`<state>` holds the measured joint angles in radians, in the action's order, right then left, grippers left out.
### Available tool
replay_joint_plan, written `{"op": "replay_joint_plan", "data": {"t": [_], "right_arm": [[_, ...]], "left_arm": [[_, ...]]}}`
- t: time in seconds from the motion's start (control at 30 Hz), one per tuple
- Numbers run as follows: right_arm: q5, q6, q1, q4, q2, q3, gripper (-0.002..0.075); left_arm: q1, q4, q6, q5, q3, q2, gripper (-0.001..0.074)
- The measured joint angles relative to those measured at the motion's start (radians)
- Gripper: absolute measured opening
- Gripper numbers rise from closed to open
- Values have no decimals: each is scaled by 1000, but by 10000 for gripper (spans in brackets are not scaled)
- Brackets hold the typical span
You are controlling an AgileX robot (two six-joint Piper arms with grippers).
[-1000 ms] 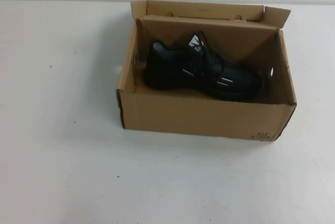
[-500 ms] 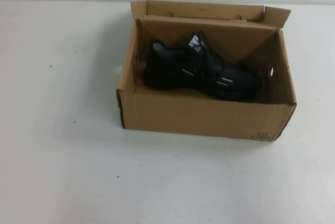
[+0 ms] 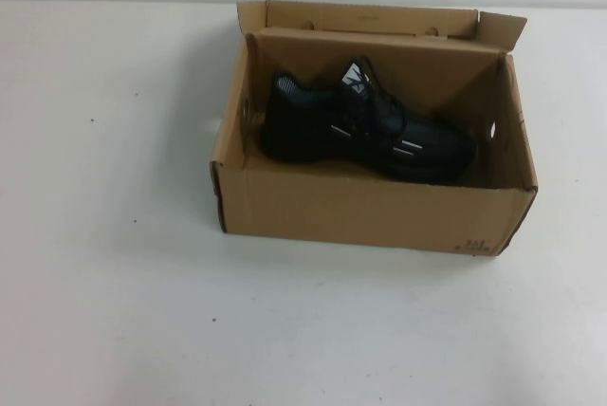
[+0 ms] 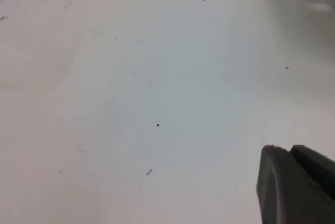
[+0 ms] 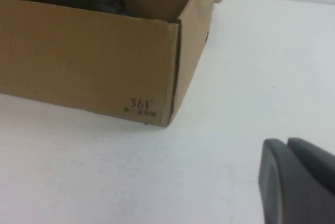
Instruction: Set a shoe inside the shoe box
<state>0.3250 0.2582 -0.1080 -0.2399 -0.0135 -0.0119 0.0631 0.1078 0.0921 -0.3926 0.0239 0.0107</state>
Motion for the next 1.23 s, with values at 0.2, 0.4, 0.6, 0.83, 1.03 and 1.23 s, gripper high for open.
{"op": "replay_joint_plan", "data": {"t": [0.2,0.4,0.6,0.83,1.03,1.23], "right_arm": [[-20,-92,0,85,0,33,-17],[6,-96,0,87,0,40,-17],[9,-96,0,87,0,40,-17],[9,-96,0,87,0,40,-17],[9,-96,0,87,0,40,-17],[9,-96,0,87,0,40,-17]], "left_arm": [[0,0,0,0,0,0,-2],[0,0,0,0,0,0,-2],[0,0,0,0,0,0,-2],[0,0,0,0,0,0,-2],[0,0,0,0,0,0,-2],[0,0,0,0,0,0,-2]]}}
